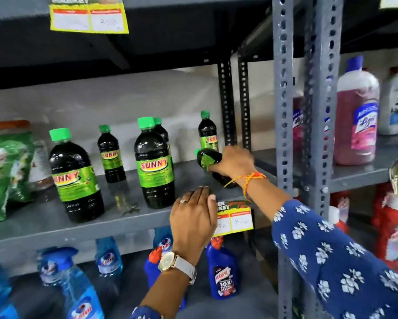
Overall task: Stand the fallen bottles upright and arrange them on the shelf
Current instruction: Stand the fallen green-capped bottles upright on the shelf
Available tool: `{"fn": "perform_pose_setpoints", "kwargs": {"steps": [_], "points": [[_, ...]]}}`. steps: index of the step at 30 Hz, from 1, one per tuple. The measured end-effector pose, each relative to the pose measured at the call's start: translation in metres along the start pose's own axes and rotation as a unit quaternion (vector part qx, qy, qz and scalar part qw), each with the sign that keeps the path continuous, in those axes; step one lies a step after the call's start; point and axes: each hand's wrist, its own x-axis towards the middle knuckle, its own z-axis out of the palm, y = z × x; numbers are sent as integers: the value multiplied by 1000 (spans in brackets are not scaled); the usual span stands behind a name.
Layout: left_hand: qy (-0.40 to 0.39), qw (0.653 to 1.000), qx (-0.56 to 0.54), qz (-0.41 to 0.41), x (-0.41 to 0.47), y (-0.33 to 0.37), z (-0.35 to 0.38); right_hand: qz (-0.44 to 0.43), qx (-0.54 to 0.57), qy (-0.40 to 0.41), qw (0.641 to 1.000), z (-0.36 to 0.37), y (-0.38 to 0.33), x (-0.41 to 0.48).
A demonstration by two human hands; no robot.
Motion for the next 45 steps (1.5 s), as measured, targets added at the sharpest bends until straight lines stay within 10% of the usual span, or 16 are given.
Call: {"fn": "perform_pose_setpoints", "kwargs": {"steps": [7,45], "points": [[60,998,2,-29,6,2,1,-29,318,12,947,31,30,-2],[141,988,69,11,6,-20,14,-9,390,-78,918,40,35,9]]}}
